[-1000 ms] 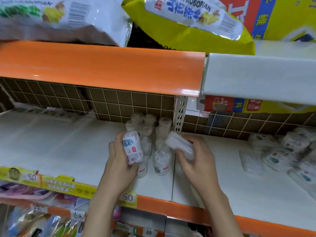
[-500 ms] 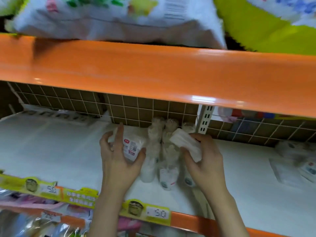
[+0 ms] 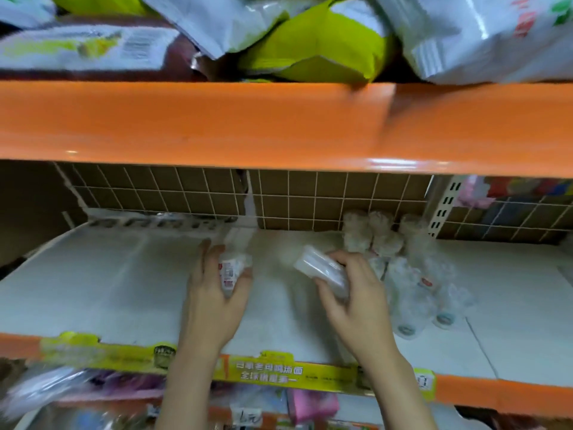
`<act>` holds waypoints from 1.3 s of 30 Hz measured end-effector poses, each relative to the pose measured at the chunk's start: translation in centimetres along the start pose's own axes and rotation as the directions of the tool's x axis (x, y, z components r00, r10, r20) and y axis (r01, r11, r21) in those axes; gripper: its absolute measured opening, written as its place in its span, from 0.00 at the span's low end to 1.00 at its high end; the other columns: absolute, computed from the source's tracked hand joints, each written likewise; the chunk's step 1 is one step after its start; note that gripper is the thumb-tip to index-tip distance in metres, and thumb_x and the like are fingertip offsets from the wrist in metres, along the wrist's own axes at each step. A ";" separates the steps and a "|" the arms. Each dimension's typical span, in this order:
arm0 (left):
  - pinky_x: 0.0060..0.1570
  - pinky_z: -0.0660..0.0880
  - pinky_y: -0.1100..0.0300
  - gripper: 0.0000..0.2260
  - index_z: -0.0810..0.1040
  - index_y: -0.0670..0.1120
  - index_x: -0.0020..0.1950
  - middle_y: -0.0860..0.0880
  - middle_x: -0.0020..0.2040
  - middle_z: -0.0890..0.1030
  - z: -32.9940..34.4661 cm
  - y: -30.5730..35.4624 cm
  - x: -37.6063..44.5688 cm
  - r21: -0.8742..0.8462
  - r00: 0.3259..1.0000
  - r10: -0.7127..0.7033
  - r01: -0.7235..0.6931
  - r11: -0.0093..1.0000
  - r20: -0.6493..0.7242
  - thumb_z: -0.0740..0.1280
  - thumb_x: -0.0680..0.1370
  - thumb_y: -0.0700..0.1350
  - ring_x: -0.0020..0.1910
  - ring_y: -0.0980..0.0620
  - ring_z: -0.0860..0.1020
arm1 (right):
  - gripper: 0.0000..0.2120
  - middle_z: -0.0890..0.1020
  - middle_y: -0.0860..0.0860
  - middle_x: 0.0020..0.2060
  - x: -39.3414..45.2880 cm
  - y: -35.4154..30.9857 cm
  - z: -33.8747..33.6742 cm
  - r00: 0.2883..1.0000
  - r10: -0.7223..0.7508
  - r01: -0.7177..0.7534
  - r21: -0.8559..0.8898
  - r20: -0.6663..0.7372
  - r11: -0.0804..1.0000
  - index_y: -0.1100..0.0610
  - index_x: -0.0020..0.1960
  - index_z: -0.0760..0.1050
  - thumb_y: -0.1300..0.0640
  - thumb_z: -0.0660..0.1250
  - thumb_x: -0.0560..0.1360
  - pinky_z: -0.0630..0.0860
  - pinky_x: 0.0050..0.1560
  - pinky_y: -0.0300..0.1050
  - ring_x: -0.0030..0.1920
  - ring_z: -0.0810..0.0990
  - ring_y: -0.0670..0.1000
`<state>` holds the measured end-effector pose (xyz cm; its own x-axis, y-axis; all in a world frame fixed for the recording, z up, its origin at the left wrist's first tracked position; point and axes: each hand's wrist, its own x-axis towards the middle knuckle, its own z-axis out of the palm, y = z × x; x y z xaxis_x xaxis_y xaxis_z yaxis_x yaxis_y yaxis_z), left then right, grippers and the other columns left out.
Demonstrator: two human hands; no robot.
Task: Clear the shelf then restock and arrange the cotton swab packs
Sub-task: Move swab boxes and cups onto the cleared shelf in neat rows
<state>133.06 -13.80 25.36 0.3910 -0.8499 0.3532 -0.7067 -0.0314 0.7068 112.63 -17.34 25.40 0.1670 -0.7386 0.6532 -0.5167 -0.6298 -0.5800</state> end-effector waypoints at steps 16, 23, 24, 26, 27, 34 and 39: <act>0.47 0.63 0.65 0.28 0.72 0.49 0.59 0.50 0.55 0.67 1.7 -0.4 1.4 -0.102 0.991 0.090 -0.080 0.992 0.098 0.53 0.67 0.64 0.51 0.51 0.70 | 0.11 0.73 0.44 0.42 2.1 1.3 1.1 0.999 0.034 -0.035 -0.023 -0.029 0.999 0.48 0.52 0.68 0.52 0.63 0.70 0.62 0.43 0.27 0.42 0.69 0.41; 0.50 0.74 0.51 0.28 0.72 0.50 0.61 0.52 0.57 0.70 1.2 -3.4 2.3 -0.081 0.985 0.076 -0.065 0.995 0.153 0.53 0.69 0.66 0.53 0.47 0.74 | 0.12 0.76 0.47 0.43 2.2 0.9 4.0 0.996 0.094 -0.094 -0.043 -0.007 0.995 0.55 0.51 0.72 0.57 0.67 0.69 0.65 0.42 0.35 0.43 0.73 0.46; 0.50 0.75 0.49 0.28 0.71 0.51 0.60 0.53 0.56 0.69 0.8 -4.0 2.6 -0.108 0.987 0.056 -0.039 0.993 0.153 0.55 0.68 0.67 0.52 0.48 0.73 | 0.12 0.75 0.47 0.43 2.2 0.6 4.8 0.995 0.100 -0.099 -0.052 0.000 0.994 0.56 0.51 0.73 0.57 0.67 0.68 0.65 0.42 0.35 0.44 0.73 0.47; 0.53 0.71 0.51 0.30 0.68 0.52 0.56 0.55 0.53 0.66 -0.2 -5.2 3.2 -0.080 0.989 0.035 -0.024 0.996 0.143 0.57 0.64 0.72 0.52 0.50 0.68 | 0.12 0.74 0.45 0.43 2.2 -0.1 6.5 0.994 0.107 -0.107 -0.085 0.000 0.991 0.57 0.51 0.73 0.58 0.67 0.68 0.65 0.41 0.36 0.44 0.73 0.47; 0.53 0.67 0.55 0.31 0.64 0.54 0.55 0.55 0.53 0.64 -0.8 -5.9 3.6 -0.049 0.985 0.025 -0.017 0.999 0.168 0.58 0.61 0.73 0.52 0.52 0.65 | 0.13 0.74 0.45 0.43 2.2 -0.6 7.4 0.994 0.113 -0.113 -0.097 -0.005 0.989 0.57 0.51 0.73 0.58 0.67 0.68 0.64 0.41 0.36 0.43 0.73 0.46; 0.52 0.66 0.53 0.32 0.67 0.45 0.57 0.46 0.54 0.66 -6.1 -16.0 7.1 0.148 0.972 0.009 -0.045 0.988 0.236 0.78 0.59 0.51 0.56 0.41 0.68 | 0.13 0.77 0.48 0.43 2.2 -5.8 16.7 0.985 0.167 -0.164 -0.084 0.031 0.983 0.55 0.52 0.72 0.55 0.64 0.68 0.64 0.40 0.37 0.43 0.73 0.47; 0.53 0.69 0.49 0.32 0.67 0.49 0.56 0.44 0.51 0.74 -10.2 -21.4 9.8 0.290 0.966 0.064 -0.138 0.947 0.251 0.79 0.58 0.54 0.52 0.38 0.73 | 0.15 0.78 0.50 0.46 1.8 -8.6 22.1 0.988 0.132 -0.123 -0.111 0.075 0.986 0.55 0.56 0.72 0.57 0.66 0.69 0.64 0.43 0.37 0.46 0.73 0.49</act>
<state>158.01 -16.06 19.95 0.1843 -0.9549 0.2330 -0.8942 -0.0645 0.4429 135.96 -18.63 20.80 0.1596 -0.8312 0.5325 -0.6234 -0.5031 -0.5985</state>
